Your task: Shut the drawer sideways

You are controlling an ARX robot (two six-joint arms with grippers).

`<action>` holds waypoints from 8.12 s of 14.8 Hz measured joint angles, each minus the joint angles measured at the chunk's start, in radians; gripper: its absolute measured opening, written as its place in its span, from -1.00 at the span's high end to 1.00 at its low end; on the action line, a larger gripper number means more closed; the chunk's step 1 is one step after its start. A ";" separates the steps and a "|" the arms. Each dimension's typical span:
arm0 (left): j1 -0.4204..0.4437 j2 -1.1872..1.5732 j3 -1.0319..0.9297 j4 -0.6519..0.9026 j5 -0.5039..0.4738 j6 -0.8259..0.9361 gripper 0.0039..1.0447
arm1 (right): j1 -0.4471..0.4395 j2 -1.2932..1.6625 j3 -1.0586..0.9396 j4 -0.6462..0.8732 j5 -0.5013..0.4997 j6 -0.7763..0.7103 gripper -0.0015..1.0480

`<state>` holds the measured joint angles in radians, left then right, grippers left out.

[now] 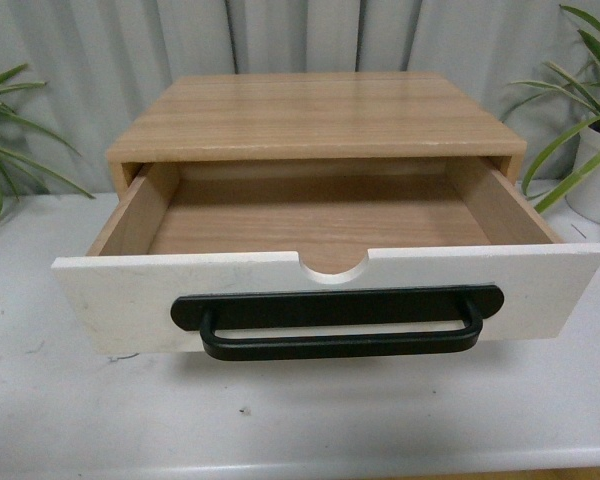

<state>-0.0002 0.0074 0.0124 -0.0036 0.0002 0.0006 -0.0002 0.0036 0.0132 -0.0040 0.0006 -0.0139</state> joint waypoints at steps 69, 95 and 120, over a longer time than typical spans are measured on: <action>-0.365 1.376 0.763 0.002 -0.071 1.130 -0.88 | 0.298 1.448 0.815 0.014 -0.055 -1.369 -0.88; -0.399 1.564 0.868 0.352 -0.205 0.833 -0.88 | 0.163 1.600 0.993 0.254 -0.092 -1.021 -0.88; 0.000 0.329 0.041 0.282 0.000 0.003 0.97 | 0.000 0.257 0.034 0.217 -0.001 0.014 0.96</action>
<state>-0.0006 0.3367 0.0532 0.2787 -0.0002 0.0032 -0.0002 0.2607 0.0475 0.2127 -0.0002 -0.0002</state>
